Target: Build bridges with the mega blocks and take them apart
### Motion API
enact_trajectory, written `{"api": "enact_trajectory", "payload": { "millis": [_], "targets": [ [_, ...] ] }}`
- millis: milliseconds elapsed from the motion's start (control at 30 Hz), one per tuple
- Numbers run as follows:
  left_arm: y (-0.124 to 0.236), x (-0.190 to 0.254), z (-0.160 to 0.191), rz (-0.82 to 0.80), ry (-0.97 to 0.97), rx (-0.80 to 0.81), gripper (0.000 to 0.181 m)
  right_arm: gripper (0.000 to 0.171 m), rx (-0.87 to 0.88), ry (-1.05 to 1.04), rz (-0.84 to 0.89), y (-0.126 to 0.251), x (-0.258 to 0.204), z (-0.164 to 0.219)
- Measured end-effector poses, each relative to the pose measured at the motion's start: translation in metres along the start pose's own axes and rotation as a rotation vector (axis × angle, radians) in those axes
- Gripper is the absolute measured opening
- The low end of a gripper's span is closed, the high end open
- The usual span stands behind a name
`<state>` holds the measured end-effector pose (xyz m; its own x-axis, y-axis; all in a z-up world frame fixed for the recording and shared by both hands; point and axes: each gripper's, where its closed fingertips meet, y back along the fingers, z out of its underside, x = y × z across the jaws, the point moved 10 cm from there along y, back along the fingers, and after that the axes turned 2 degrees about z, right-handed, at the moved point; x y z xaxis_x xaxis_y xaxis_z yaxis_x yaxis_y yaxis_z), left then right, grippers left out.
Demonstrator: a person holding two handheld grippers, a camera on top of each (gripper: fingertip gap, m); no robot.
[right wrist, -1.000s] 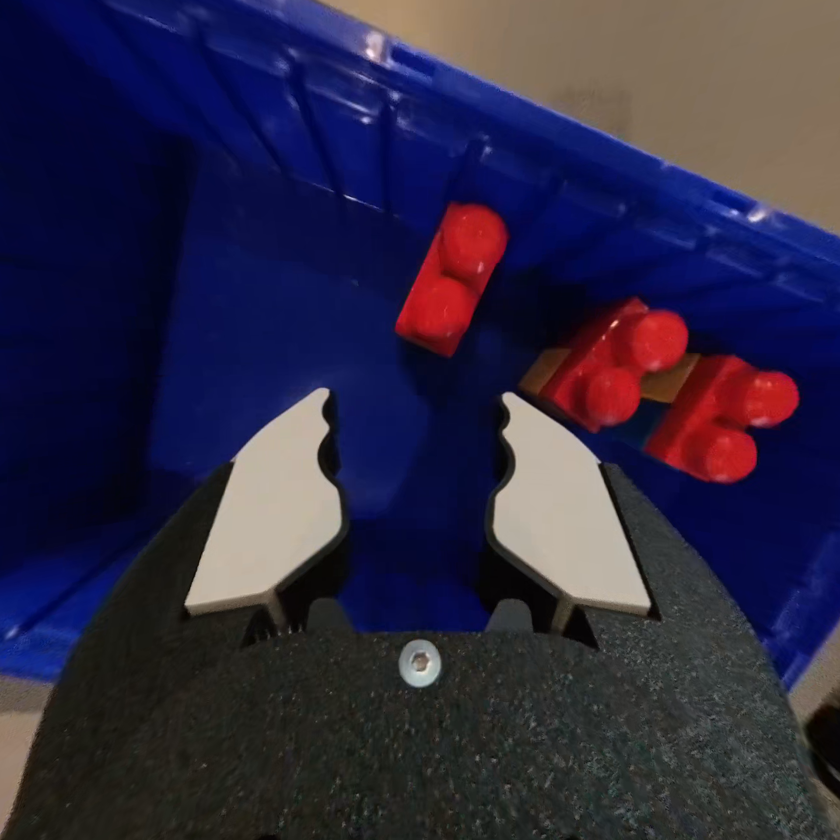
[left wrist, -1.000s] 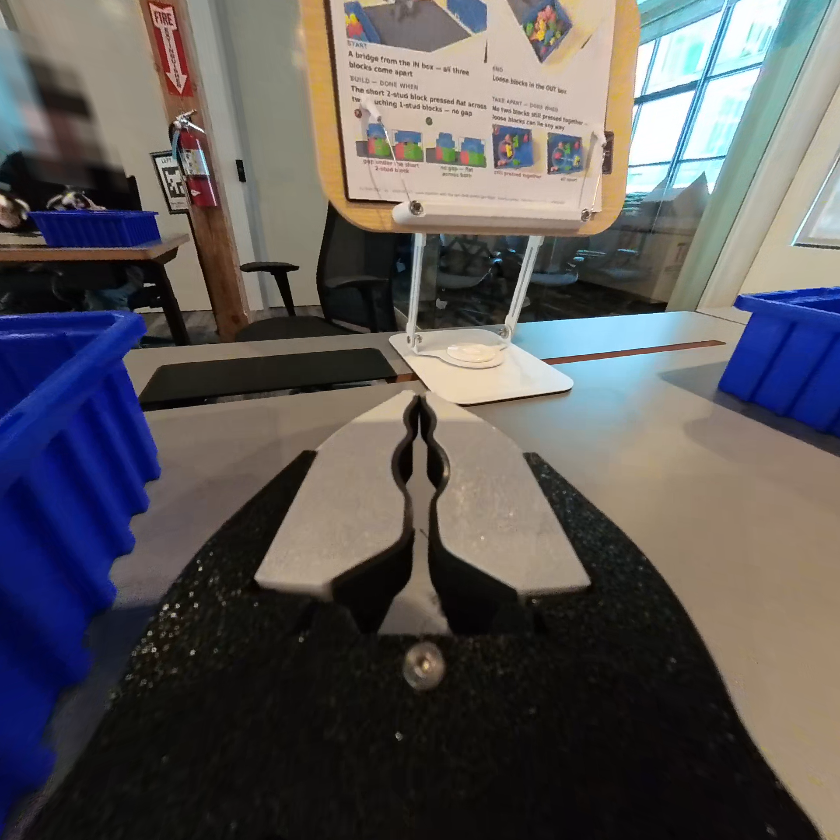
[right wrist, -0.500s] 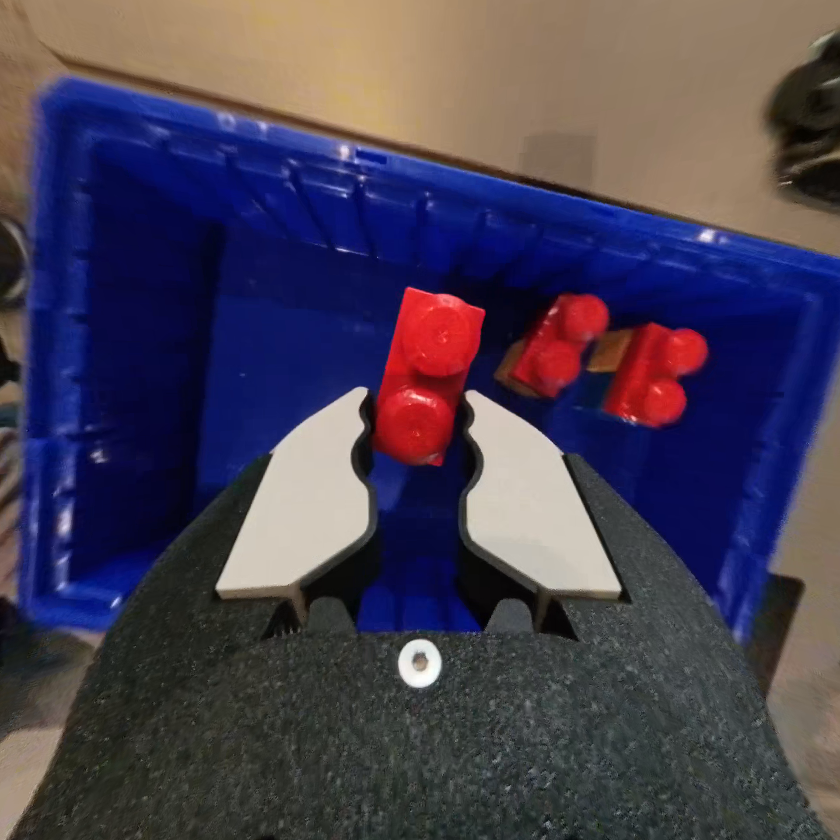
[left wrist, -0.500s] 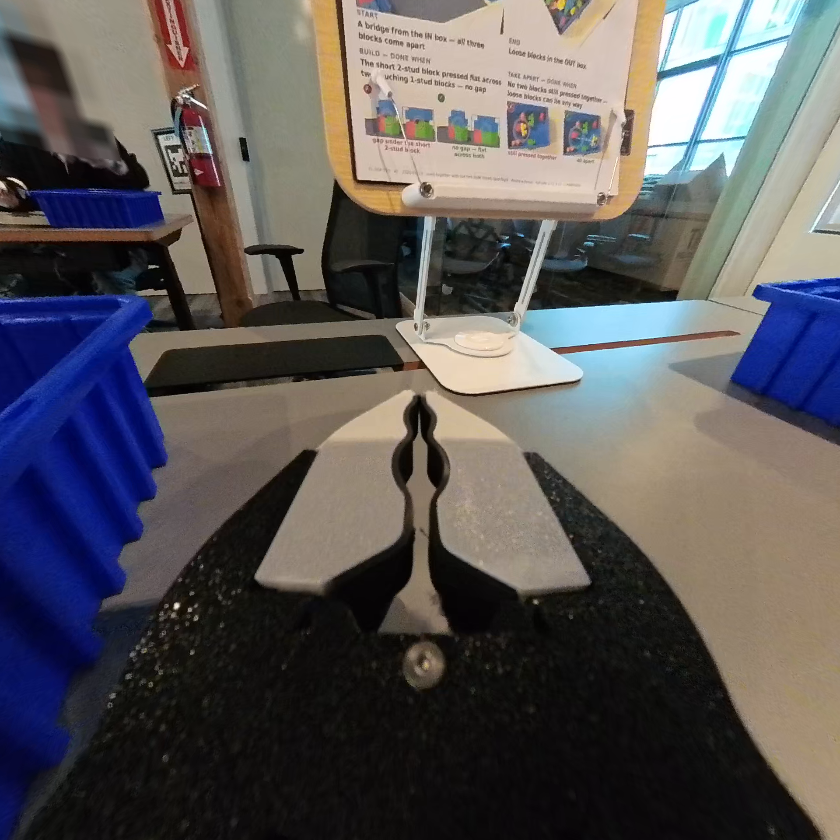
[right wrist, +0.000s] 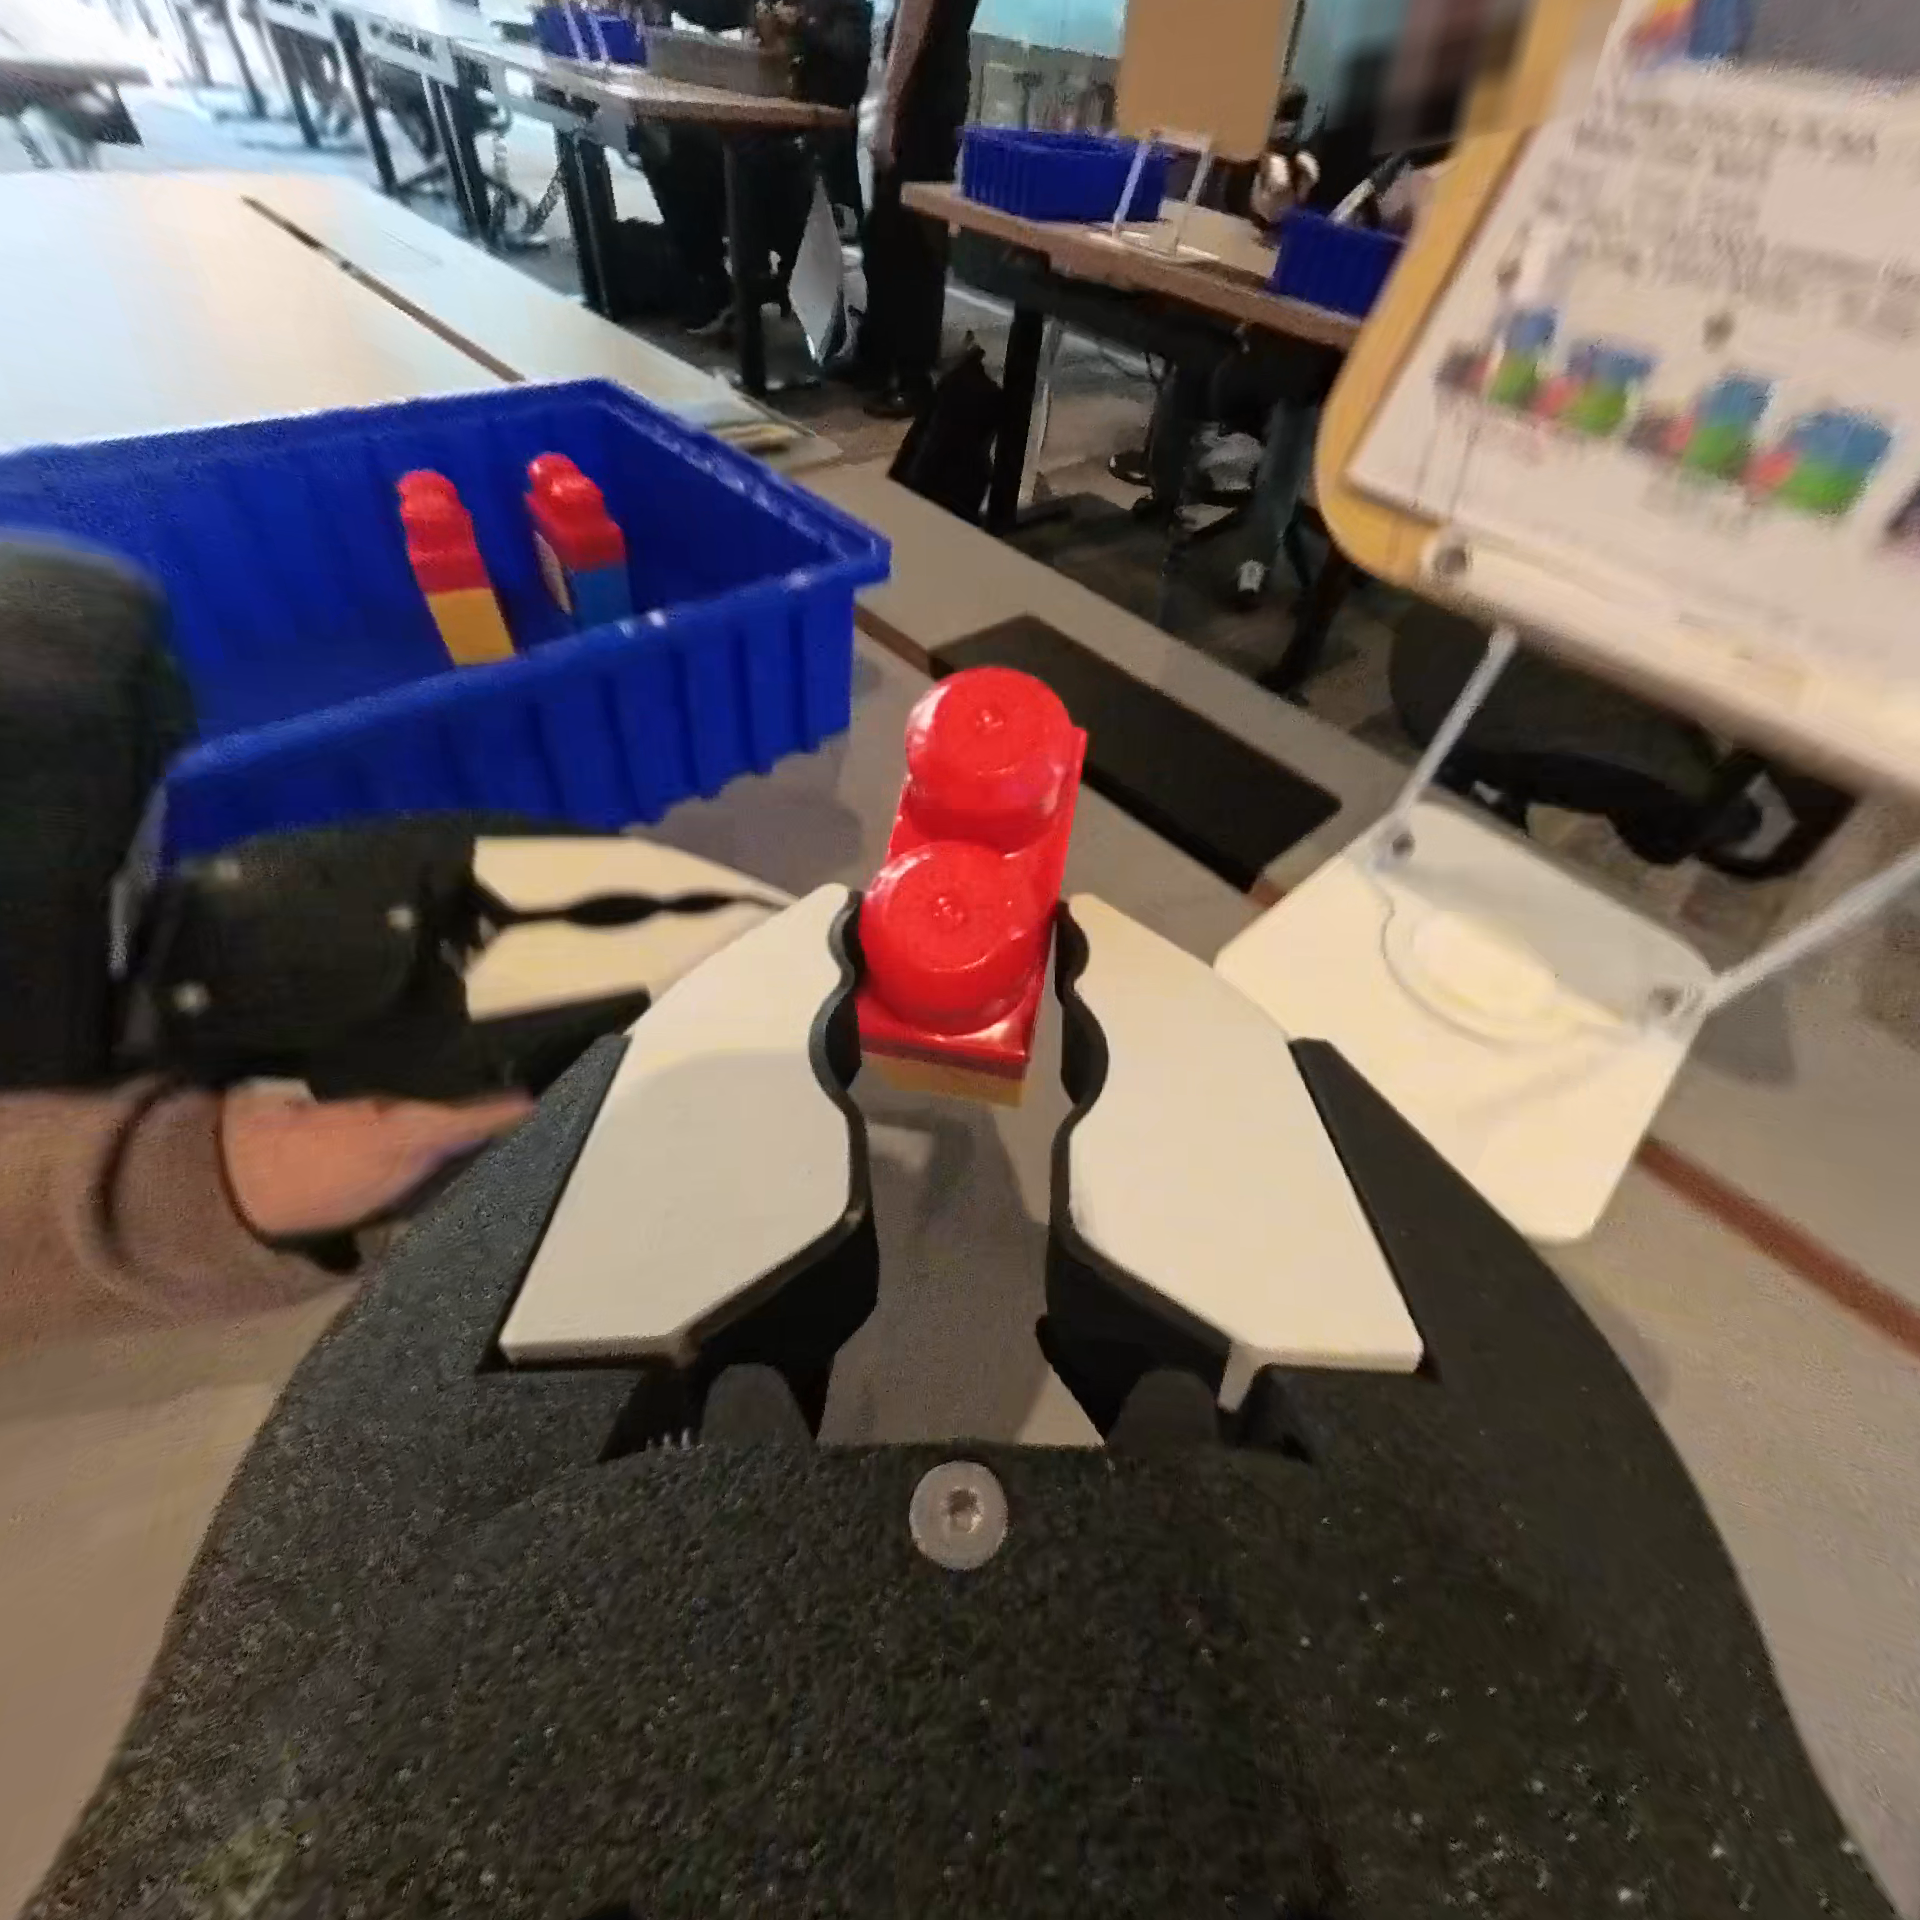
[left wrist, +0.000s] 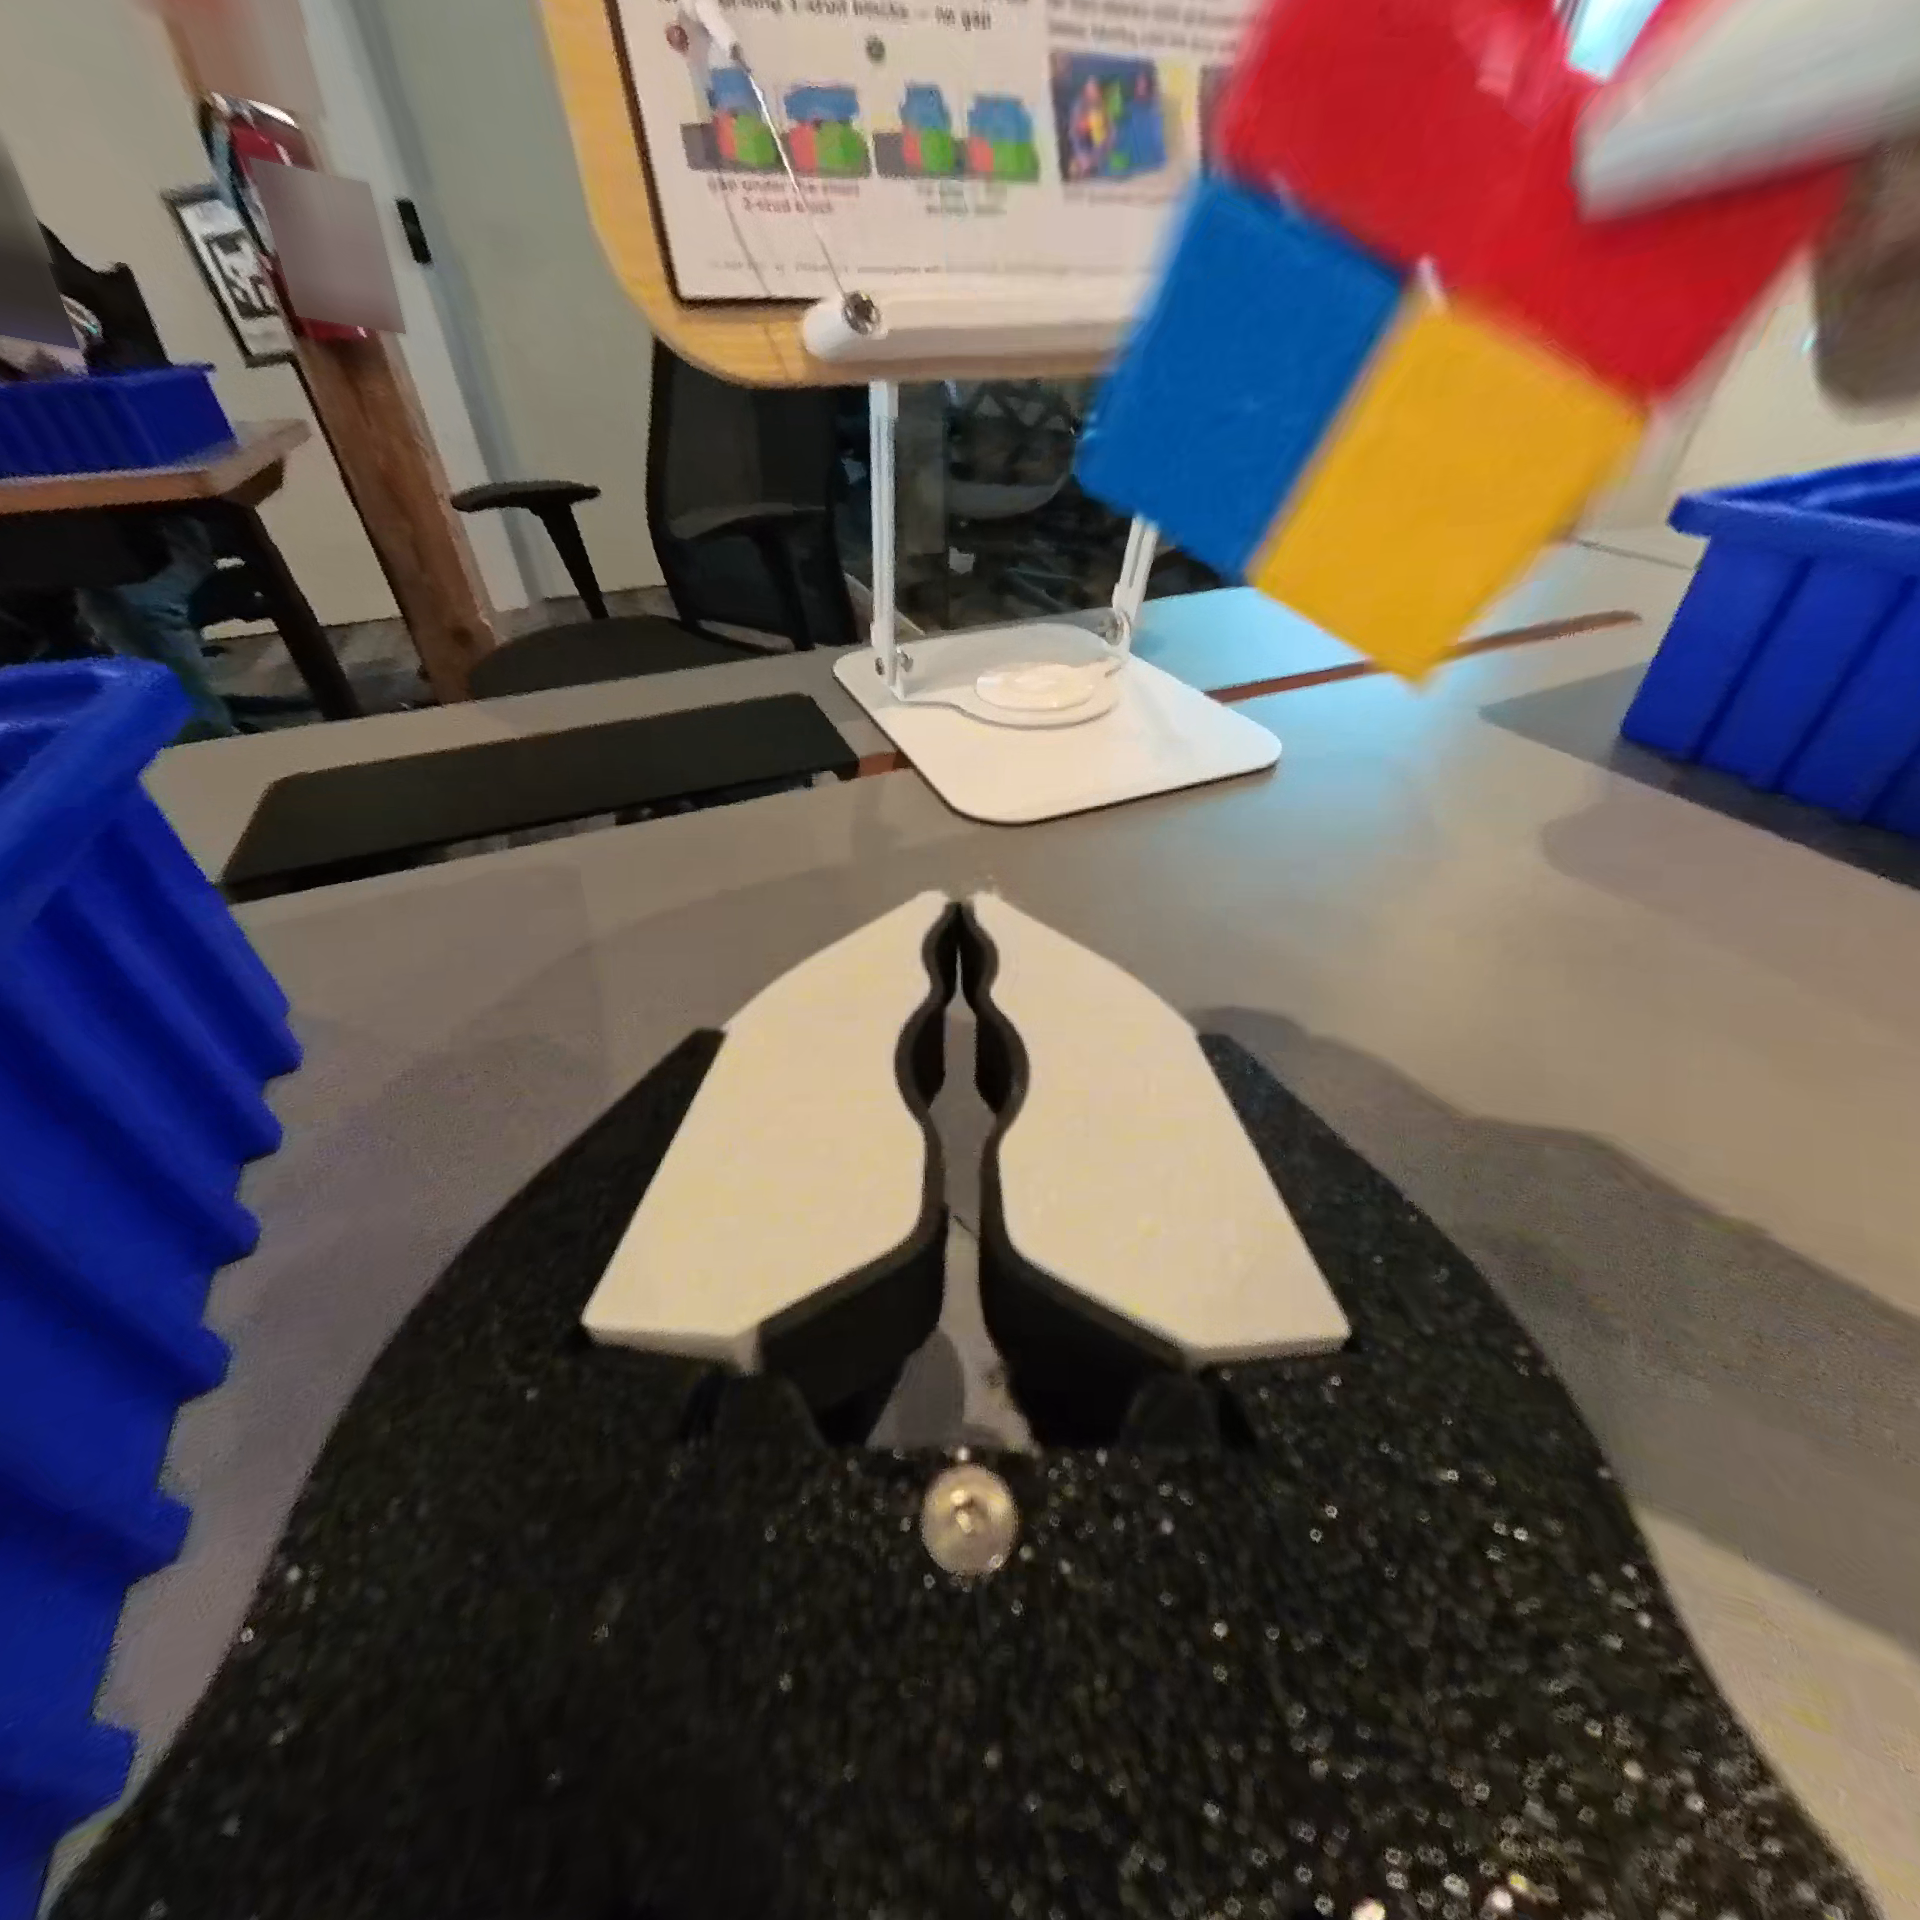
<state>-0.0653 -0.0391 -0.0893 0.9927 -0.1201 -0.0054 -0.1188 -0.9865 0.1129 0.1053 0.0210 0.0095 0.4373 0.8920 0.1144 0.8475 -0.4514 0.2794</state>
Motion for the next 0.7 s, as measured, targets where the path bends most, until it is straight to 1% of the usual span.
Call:
{"api": "enact_trajectory", "payload": {
  "millis": [67, 200, 333, 433, 533, 633, 667, 700],
  "targets": [
    [-0.002, 0.002, 0.001, 0.038, 0.019, -0.066, 0.0, 0.034, 0.0, -0.018, 0.014, 0.006, 0.002, 0.029],
    [-0.008, 0.006, 0.004, 0.143, 0.039, -0.212, 0.0, 0.034, -0.024, -0.018, -0.08, 0.002, 0.002, 0.062],
    [-0.012, 0.008, 0.008, 0.228, 0.027, -0.261, 0.0, 0.034, -0.112, 0.088, -0.14, 0.0, 0.003, 0.079],
    [-0.013, 0.009, 0.007, 0.334, -0.018, -0.245, 0.0, 0.034, -0.114, 0.149, -0.231, 0.003, 0.003, 0.088],
    [-0.011, 0.013, 0.003, 0.531, -0.009, -0.208, 0.016, 0.034, -0.092, 0.175, -0.316, 0.007, 0.005, 0.094],
    [-0.008, 0.013, -0.002, 0.636, -0.042, -0.174, 0.031, 0.034, -0.039, 0.143, -0.4, 0.017, 0.012, 0.094],
    [-0.005, 0.013, -0.003, 0.698, -0.059, -0.161, 0.04, 0.033, -0.014, 0.117, -0.406, 0.021, 0.016, 0.094],
    [-0.004, 0.014, -0.004, 0.777, -0.055, -0.157, 0.064, 0.033, 0.012, 0.096, -0.4, 0.024, 0.021, 0.093]
  ]
}}
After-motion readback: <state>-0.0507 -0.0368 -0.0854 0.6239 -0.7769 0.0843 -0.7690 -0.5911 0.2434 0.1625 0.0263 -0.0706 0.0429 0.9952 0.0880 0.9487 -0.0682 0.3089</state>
